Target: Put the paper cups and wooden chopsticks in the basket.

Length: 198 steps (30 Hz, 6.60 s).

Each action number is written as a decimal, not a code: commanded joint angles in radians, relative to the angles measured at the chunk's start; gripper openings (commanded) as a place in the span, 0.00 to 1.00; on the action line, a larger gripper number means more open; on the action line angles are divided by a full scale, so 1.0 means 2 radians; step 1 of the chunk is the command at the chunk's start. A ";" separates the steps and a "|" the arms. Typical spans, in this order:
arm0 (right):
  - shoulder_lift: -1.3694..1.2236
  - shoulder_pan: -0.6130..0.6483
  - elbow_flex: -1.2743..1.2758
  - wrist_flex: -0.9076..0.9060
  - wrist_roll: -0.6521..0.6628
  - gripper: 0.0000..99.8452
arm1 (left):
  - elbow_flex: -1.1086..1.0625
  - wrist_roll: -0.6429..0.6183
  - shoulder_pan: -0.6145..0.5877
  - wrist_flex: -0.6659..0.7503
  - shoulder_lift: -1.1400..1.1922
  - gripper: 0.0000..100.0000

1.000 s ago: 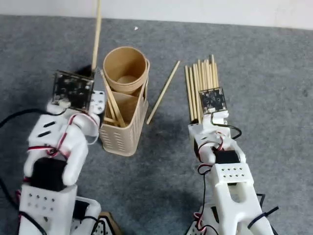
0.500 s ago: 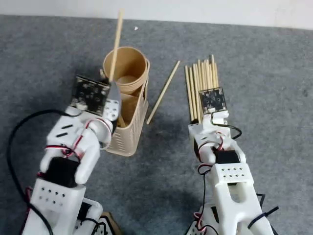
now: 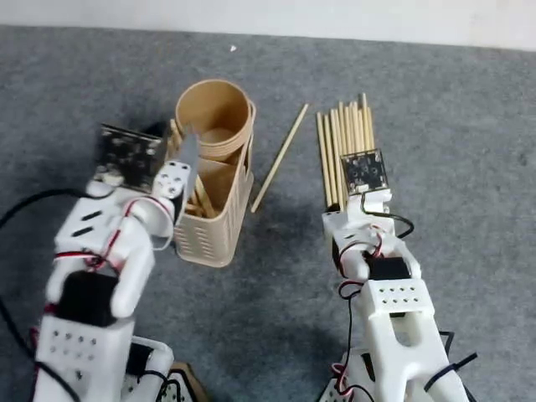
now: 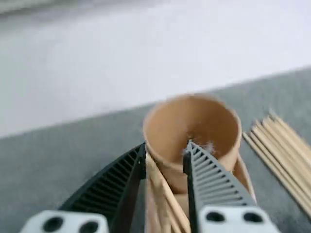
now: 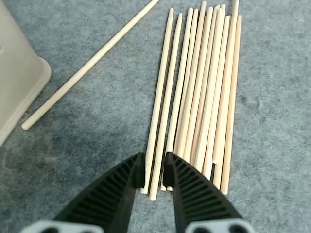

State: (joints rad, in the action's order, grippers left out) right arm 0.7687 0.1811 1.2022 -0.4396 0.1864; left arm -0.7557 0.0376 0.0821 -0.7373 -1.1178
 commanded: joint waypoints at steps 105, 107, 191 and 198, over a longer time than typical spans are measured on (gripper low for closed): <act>0.053 0.185 -0.378 0.016 -0.120 0.01 | -0.175 0.039 -0.316 -0.143 -0.007 0.15; 0.053 0.204 -0.348 0.078 -0.129 0.01 | -0.175 0.039 -0.316 -0.143 -0.007 0.15; -0.156 -0.073 -0.480 -0.197 -0.022 0.01 | -0.183 0.041 -0.316 -0.141 -0.007 0.15; 0.070 0.098 -0.405 -0.145 -0.082 0.01 | -0.183 0.041 -0.316 -0.141 -0.007 0.15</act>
State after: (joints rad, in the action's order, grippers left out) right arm 0.7242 0.2348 0.3460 -0.8048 0.0591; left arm -1.1285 0.1128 -0.5501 -1.0365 -1.1193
